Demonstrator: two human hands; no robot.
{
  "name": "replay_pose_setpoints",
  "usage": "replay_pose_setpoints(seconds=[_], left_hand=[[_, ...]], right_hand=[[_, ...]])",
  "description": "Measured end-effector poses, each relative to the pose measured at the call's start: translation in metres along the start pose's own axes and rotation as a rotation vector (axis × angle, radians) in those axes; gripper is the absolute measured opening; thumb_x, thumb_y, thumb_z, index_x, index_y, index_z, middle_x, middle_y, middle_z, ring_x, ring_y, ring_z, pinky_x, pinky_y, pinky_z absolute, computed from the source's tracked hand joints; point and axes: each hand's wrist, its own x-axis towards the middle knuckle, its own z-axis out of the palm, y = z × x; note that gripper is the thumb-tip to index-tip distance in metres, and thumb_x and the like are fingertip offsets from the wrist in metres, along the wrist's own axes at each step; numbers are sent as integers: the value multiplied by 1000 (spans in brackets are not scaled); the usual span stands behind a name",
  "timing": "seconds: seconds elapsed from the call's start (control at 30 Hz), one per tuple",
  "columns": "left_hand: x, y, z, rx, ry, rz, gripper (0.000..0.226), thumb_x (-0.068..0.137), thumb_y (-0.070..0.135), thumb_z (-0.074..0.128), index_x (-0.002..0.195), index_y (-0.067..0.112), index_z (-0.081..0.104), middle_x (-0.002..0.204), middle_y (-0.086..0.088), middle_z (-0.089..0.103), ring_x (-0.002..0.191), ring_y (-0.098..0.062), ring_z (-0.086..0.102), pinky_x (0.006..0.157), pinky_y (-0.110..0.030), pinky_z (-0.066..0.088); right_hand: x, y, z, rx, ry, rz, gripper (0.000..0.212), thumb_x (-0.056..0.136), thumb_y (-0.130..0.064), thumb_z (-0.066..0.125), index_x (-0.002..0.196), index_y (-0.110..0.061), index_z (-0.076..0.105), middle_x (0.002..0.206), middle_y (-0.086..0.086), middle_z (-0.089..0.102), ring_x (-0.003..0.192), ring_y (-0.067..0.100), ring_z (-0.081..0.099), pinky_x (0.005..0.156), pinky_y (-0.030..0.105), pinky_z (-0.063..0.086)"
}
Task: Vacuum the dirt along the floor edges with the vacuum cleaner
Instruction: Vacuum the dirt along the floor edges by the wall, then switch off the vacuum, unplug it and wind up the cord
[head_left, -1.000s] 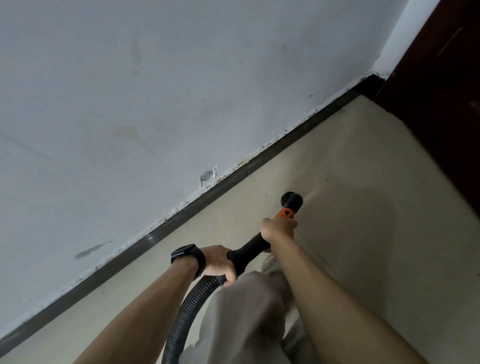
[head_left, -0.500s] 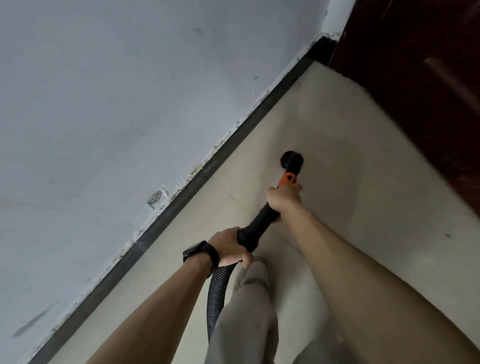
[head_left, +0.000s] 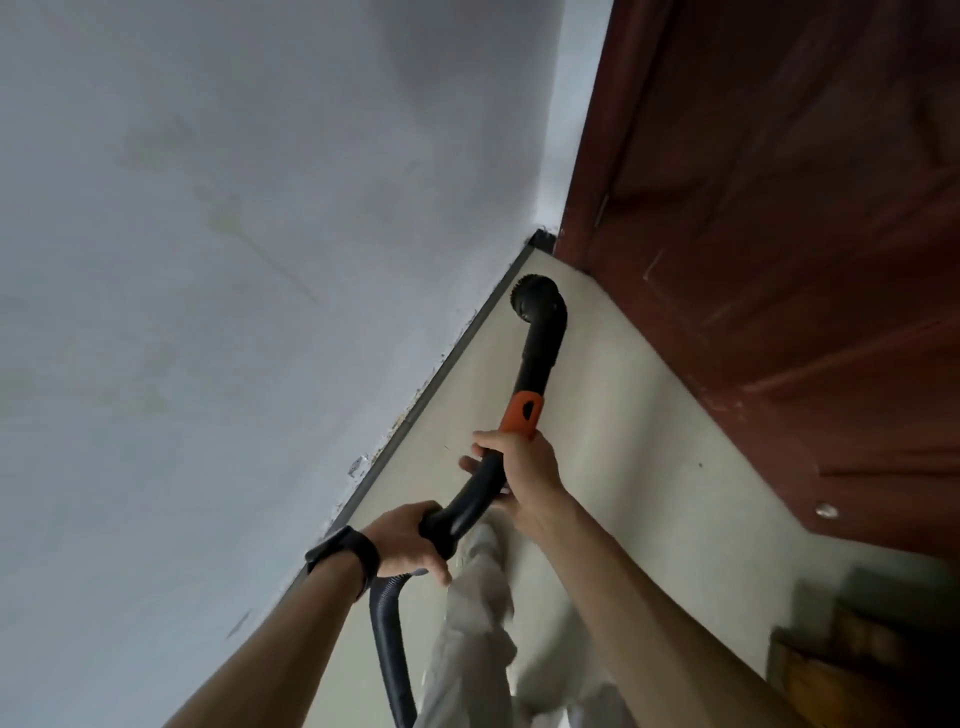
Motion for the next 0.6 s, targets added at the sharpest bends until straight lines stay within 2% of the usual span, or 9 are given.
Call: replay_pose_setpoints(seconds=[0.07,0.13,0.2,0.37,0.43,0.5,0.6], left_hand=[[-51,26,-8,43,-13,0,47,58,30,85,97,30,60,86,7,69,90,-14,64,87,-35,52],[-97,51,-13,75,-34,1,48,56,32,84,98,28,61,85,6,69,92,-16,65,89,-37,53],[-139,78,-14,118,-31,16,47,56,37,83,97,28,61,95,4,70,96,-16,64,91,-38,52],[-239,126,1,127,101,59,52,55,44,83,102,33,64,103,10,69,101,-14,63,95,-36,51],[-278,138,12,100,146,81,54,55,43,84,105,31,67,103,10,70,101,-12,63,98,-36,49],[-317,143,27,46,218,116,49,58,41,84,104,31,70,100,13,71,101,-10,64,98,-35,49],[-375,145,50,-36,295,179,39,64,33,84,100,39,71,93,23,71,97,-1,63,94,-26,47]], right_hand=[[-60,-25,3,-16,-27,-31,36,84,-5,79,116,-9,64,83,5,80,88,27,80,79,42,62],[-114,-44,3,-64,-50,-66,39,81,-4,80,116,-11,63,85,6,80,90,27,79,87,48,62],[-163,-59,1,-133,-71,-99,38,80,-6,81,113,-12,64,84,6,80,92,27,79,95,55,59],[-266,-89,-11,-217,-158,-176,29,79,-3,80,104,-8,65,85,9,79,93,31,78,94,58,59],[-307,-98,-20,-234,-198,-232,28,80,-4,81,103,-8,65,84,8,77,94,31,78,92,56,61],[-345,-106,-25,-246,-279,-262,28,83,-9,82,106,-9,66,84,6,75,91,28,79,84,48,63],[-402,-113,-22,-265,-358,-309,25,83,-18,83,100,-10,68,79,4,72,84,24,79,80,39,57]])
